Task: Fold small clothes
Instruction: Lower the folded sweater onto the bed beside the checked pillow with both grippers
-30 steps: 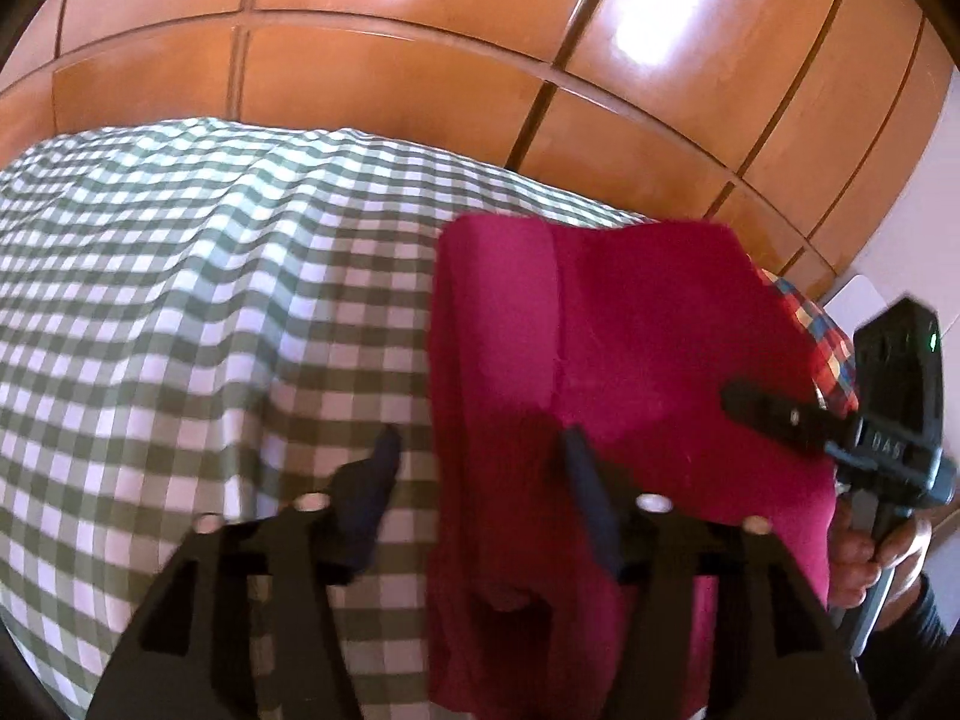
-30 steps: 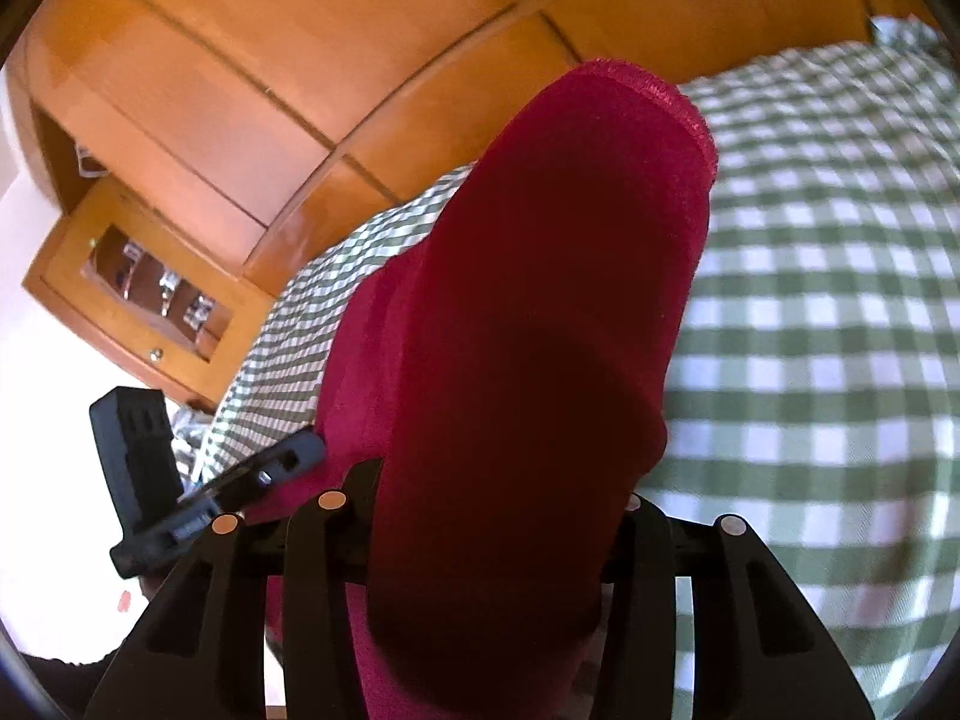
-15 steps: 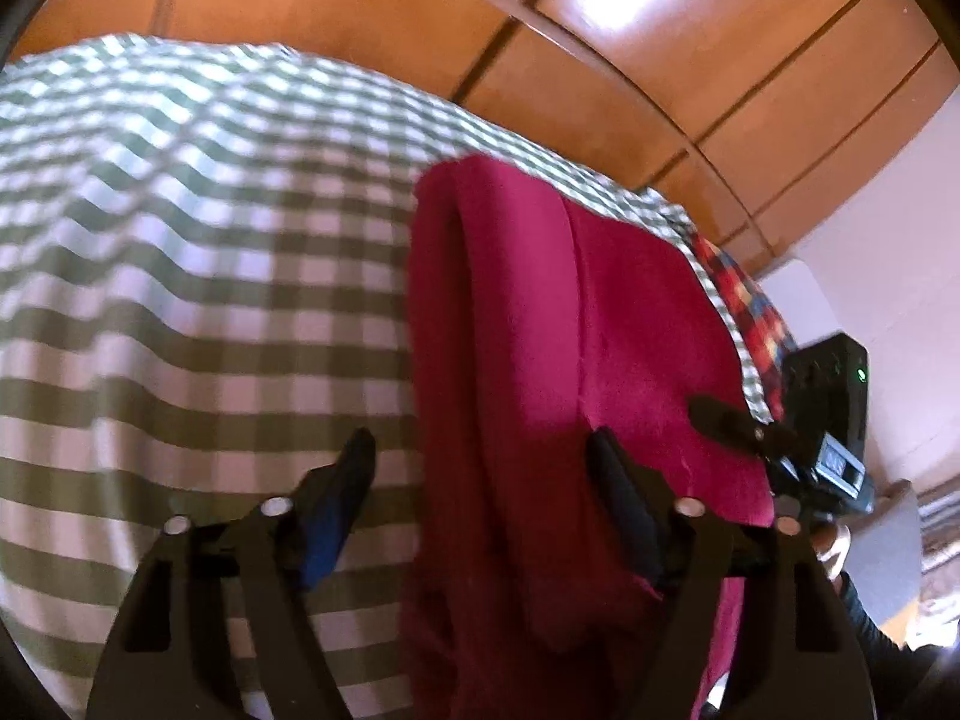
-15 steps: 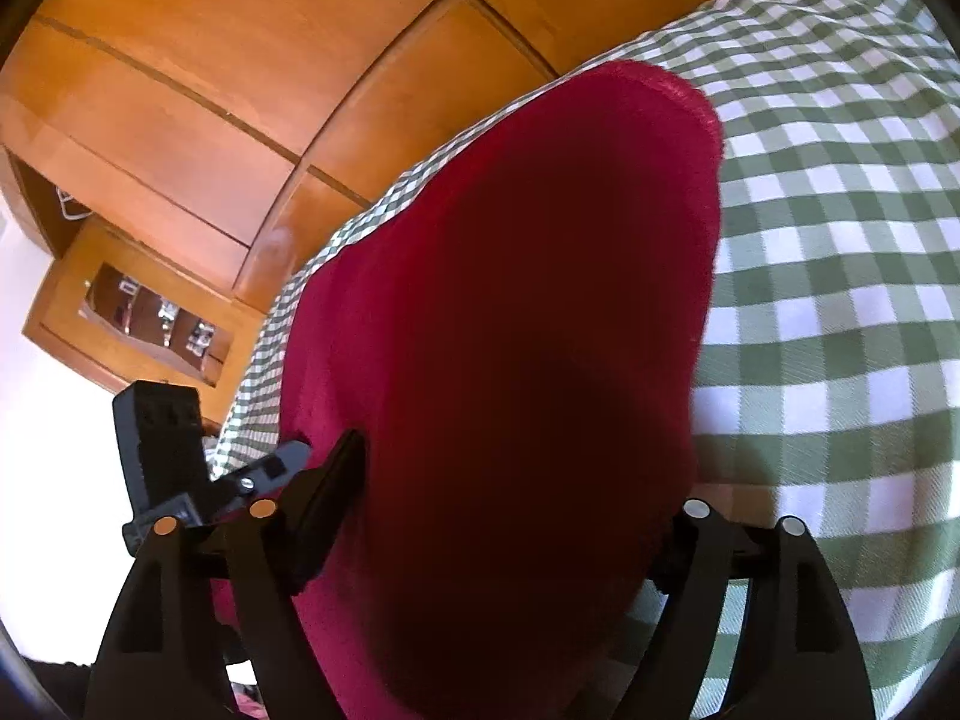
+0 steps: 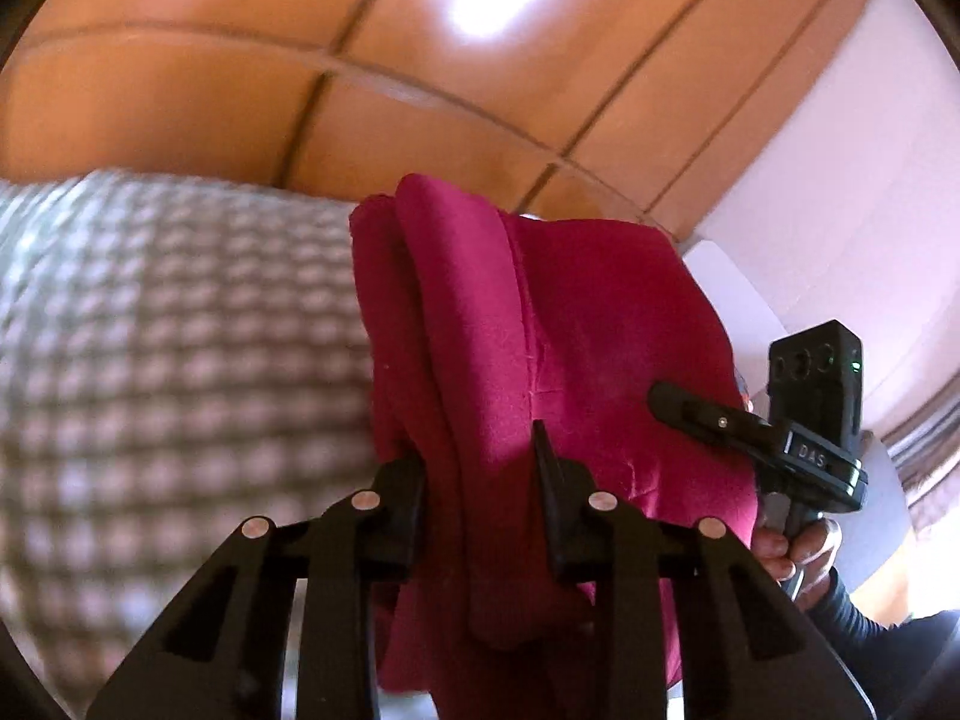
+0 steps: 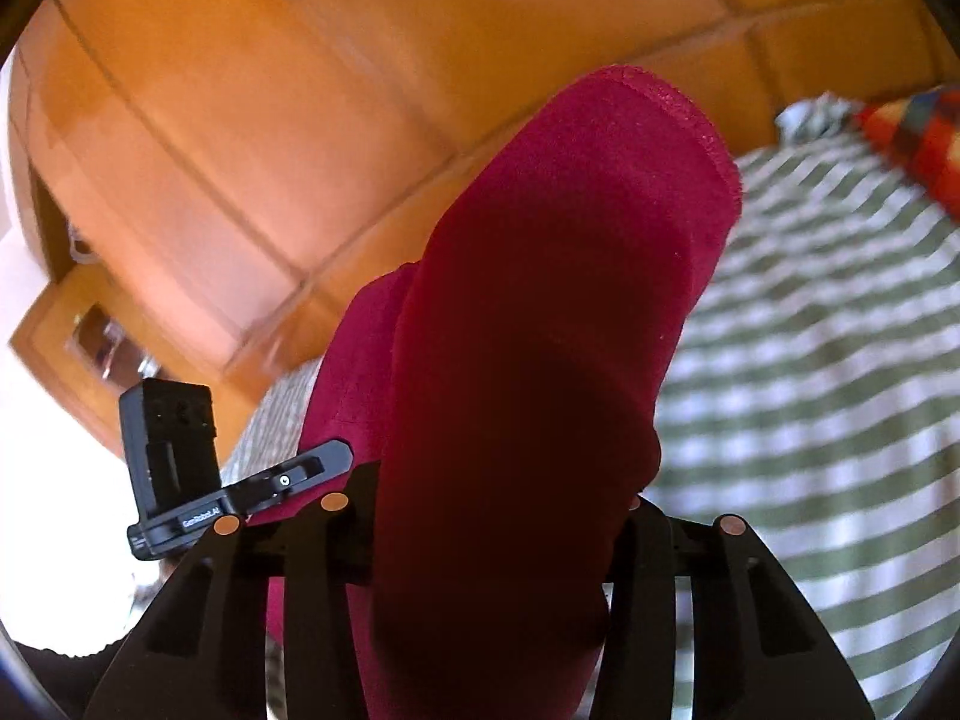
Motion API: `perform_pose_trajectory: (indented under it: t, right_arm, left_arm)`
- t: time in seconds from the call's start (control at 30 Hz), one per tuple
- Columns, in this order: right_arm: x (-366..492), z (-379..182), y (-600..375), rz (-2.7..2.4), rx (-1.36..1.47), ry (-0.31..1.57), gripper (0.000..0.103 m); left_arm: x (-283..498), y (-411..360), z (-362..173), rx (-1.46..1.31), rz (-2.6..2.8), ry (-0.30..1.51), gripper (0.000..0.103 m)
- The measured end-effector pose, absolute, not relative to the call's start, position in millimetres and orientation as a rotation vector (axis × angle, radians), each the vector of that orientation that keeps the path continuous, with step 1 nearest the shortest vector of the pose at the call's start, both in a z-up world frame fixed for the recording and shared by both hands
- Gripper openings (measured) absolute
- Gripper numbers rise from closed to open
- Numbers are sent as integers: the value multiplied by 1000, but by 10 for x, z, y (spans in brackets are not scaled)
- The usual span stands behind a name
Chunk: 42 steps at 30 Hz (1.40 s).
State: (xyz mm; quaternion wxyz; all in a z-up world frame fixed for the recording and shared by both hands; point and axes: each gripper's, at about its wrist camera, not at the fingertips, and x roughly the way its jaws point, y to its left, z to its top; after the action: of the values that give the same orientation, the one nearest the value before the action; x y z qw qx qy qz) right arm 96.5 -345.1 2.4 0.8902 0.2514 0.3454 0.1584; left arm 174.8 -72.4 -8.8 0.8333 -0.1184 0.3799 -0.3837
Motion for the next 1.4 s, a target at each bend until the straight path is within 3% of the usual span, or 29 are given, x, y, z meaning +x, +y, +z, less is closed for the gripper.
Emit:
perform_pose_trajectory:
  t: [0.17, 0.27, 0.4, 0.53, 0.6, 0.67, 0.87, 0.97, 1.0, 1.03, 1.13, 1.33, 1.37, 1.4]
  right_arm:
    - [946, 45, -4069, 160, 563, 651, 43]
    - [962, -200, -4310, -15, 529, 709, 44]
    - [872, -729, -4588, -139, 636, 798, 52]
    - [840, -750, -4586, -149, 667, 779, 64]
    - [861, -682, -4646, -152, 641, 797, 77]
    - [827, -572, -4684, -177, 615, 796, 79]
    - [484, 8, -4369, -238, 386, 642, 76]
    - [444, 116, -4046, -165, 266, 641, 49]
    - [477, 75, -3970, -142, 256, 666, 40]
    - [514, -4, -3918, -128, 258, 697, 37]
    - [662, -412, -3805, -162, 228, 826, 36]
    - [610, -314, -3825, -205, 284, 805, 36]
    - [572, -284, -3797, -217, 278, 803, 39]
    - [535, -251, -3774, -225, 276, 796, 50]
  left_arm:
    - [2160, -1580, 99, -130, -858, 801, 29]
    - [2350, -2120, -56, 5, -787, 865, 31]
    - [2412, -2687, -430, 291, -621, 903, 32]
    - [2349, -2804, -355, 376, -556, 845, 44]
    - [2270, -2749, -260, 377, -545, 814, 45]
    - [2135, -2613, -129, 337, -527, 773, 45]
    - [1694, -2107, 138, 152, -565, 670, 42]
    - [1615, -2111, -11, 178, -554, 697, 40]
    - [1661, -2174, -99, 211, -524, 728, 35]
    - [1722, -2214, -191, 240, -496, 764, 33]
    - [1924, -2259, -443, 236, -450, 855, 36]
    - [1748, -2079, -235, 163, -461, 805, 37]
    - [1689, -2021, -171, 143, -456, 789, 38]
    - [1640, -1978, -129, 128, -452, 778, 42]
